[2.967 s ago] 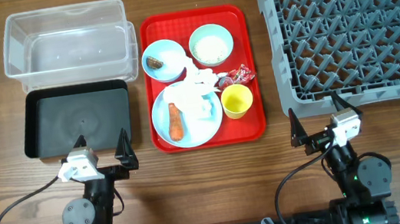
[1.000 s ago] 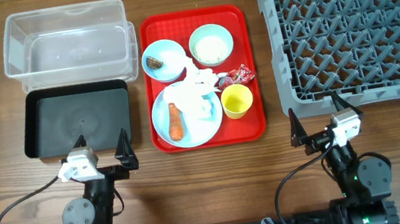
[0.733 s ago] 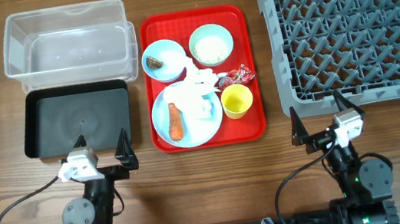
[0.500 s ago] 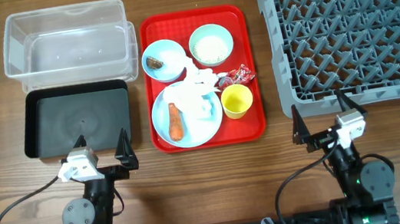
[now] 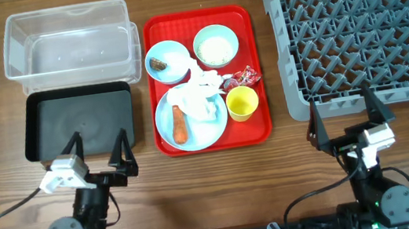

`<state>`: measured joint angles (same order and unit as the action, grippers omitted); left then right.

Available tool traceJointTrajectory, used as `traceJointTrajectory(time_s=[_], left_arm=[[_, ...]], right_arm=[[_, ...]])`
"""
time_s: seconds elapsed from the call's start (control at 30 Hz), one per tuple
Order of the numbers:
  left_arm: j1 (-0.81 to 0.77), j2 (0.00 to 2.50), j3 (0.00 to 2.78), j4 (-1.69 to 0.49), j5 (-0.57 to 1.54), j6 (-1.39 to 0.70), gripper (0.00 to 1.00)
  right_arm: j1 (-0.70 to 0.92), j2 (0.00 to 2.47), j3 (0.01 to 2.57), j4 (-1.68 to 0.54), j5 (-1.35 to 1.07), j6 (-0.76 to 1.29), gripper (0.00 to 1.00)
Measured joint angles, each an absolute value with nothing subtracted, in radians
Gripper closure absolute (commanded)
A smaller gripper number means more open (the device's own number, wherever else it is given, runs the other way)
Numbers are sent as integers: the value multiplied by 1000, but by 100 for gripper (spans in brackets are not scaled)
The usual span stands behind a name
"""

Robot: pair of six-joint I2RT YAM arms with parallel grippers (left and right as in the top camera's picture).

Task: Sort waste into correct bins and load items into the dishwasher rack
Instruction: 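Move the left gripper over the yellow cup on the red tray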

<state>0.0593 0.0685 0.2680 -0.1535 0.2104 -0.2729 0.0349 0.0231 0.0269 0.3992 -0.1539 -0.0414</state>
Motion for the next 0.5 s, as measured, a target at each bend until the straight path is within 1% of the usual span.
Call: traceJointTrajectory(time_s=[0.17, 0.27, 0.37, 0.5], left_arm=[[59, 212, 450, -288, 211, -210, 0], [59, 316, 524, -316, 211, -192, 0], [59, 431, 595, -340, 211, -184, 0], [59, 590, 693, -382, 211, -184, 0]], right_arm=[[35, 101, 100, 436, -144, -42, 0], [35, 188, 144, 443, -145, -42, 0], [35, 334, 237, 442, -154, -43, 0], [35, 565, 439, 415, -205, -47, 0]])
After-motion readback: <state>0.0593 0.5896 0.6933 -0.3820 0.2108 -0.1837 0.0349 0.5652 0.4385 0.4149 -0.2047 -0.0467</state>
